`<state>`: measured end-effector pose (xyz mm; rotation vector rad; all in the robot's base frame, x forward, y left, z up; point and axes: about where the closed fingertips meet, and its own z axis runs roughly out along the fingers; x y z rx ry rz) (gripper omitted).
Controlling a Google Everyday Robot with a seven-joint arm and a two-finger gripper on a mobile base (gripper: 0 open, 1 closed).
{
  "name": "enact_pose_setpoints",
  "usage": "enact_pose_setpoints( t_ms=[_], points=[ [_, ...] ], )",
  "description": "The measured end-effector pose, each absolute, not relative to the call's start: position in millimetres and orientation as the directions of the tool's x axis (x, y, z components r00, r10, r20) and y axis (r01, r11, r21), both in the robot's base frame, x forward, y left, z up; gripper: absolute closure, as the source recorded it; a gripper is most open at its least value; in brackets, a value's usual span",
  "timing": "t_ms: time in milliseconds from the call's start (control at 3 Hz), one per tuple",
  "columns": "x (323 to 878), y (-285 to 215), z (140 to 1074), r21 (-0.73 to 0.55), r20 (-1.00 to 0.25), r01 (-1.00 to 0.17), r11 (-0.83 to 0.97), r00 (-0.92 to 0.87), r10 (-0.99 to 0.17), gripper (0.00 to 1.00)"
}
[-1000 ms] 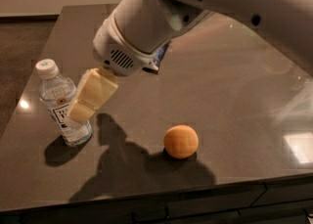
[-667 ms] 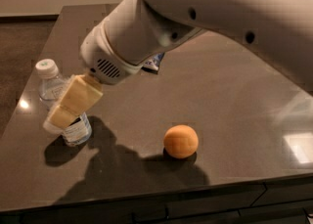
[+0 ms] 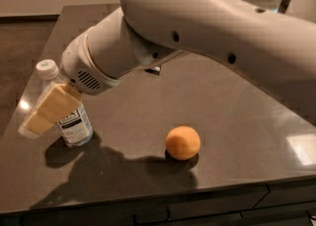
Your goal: Move blue plastic bottle near blue chip bag
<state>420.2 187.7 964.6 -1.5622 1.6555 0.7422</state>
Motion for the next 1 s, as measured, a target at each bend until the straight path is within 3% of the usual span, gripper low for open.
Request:
enact_pose_setpoints(
  t_ms=[333, 667, 1000],
  points=[
    [424.8, 196.6, 958.7, -0.084, -0.830, -0.992, 0.097, 0.016, -0.558, 0.00],
    [427.7, 199.9, 954.3, -0.092, -0.835, -0.991, 0.095, 0.025, -0.550, 0.18],
    [430.9, 198.6, 949.4, -0.101, -0.836, -0.990, 0.094, 0.033, -0.548, 0.42]
  ],
)
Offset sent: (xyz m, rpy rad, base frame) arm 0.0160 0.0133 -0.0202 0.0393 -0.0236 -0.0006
